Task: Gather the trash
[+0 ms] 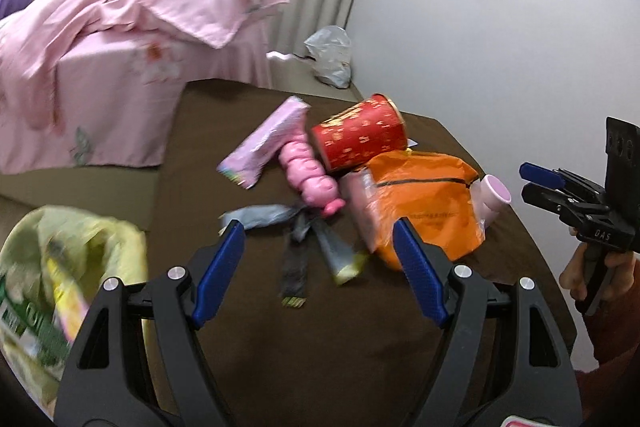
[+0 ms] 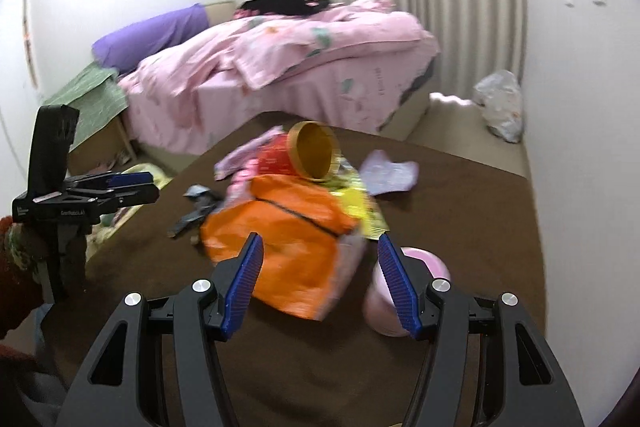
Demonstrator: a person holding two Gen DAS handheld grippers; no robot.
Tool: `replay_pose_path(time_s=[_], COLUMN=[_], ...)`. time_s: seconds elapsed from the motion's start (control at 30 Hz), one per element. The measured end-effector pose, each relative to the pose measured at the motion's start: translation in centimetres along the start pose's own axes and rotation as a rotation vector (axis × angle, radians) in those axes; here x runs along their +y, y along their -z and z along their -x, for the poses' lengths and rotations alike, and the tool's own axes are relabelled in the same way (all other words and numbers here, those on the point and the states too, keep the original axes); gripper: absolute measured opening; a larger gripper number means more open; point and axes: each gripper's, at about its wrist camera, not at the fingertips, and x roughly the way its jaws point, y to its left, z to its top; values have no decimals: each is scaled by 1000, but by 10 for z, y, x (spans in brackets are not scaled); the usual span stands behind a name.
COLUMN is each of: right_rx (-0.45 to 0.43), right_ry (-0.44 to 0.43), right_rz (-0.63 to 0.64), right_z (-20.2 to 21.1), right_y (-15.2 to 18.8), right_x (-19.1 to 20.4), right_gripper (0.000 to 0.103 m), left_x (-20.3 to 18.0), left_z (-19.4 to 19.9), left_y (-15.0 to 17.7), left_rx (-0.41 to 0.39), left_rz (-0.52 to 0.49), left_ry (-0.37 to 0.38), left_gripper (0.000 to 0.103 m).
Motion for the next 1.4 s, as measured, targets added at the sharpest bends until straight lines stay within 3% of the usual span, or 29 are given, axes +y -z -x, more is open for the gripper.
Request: replay_pose_path(time_s=[0.13,0.33,0.5,0.6,0.67,0.73,0.8,0.93,1.07,1.27,1.4], right_rx=[-14,3,34,37,33,30,20,7,15,51,84], right_ry=[91,114,146,171,180,185,184,176,115,20,-41], right_rz=[-16,-36,-14,-8,-4,6,15,19,8,95,146], right_z=[1,1,0,1,1,0,0,-5,-11,-33,-58], right_y=[7,15,21,22,18,12,6,-5,-7,-12,-28], right_x=[-21,-38,-42,-45,-47,-48,-49,-47,-34,5,23], right_gripper=[56,56,57,56,56,57,56,56,56,56,56], left_x=[-14,-6,25,45,54,58,62,61,58,47,40], left_z=[-16,-44,-83,-109,-117,-116,-116,-100,-68,-20,-3], left_y=[-20,-53,-73,-73,-71,-69,-68,-59,-47,-22,-2], left_rx=[-11,-49,32,147,179,165,167,145,123,98,120], left_rz=[-9,-58,-107,-53,-12,11,39,39,79,126,183], left_ry=[5,-84,-139,-109,-75,-49,-48,-69,-77,-69,-15], left_gripper=[72,72,68,56,55,47,28,25,23,23,23])
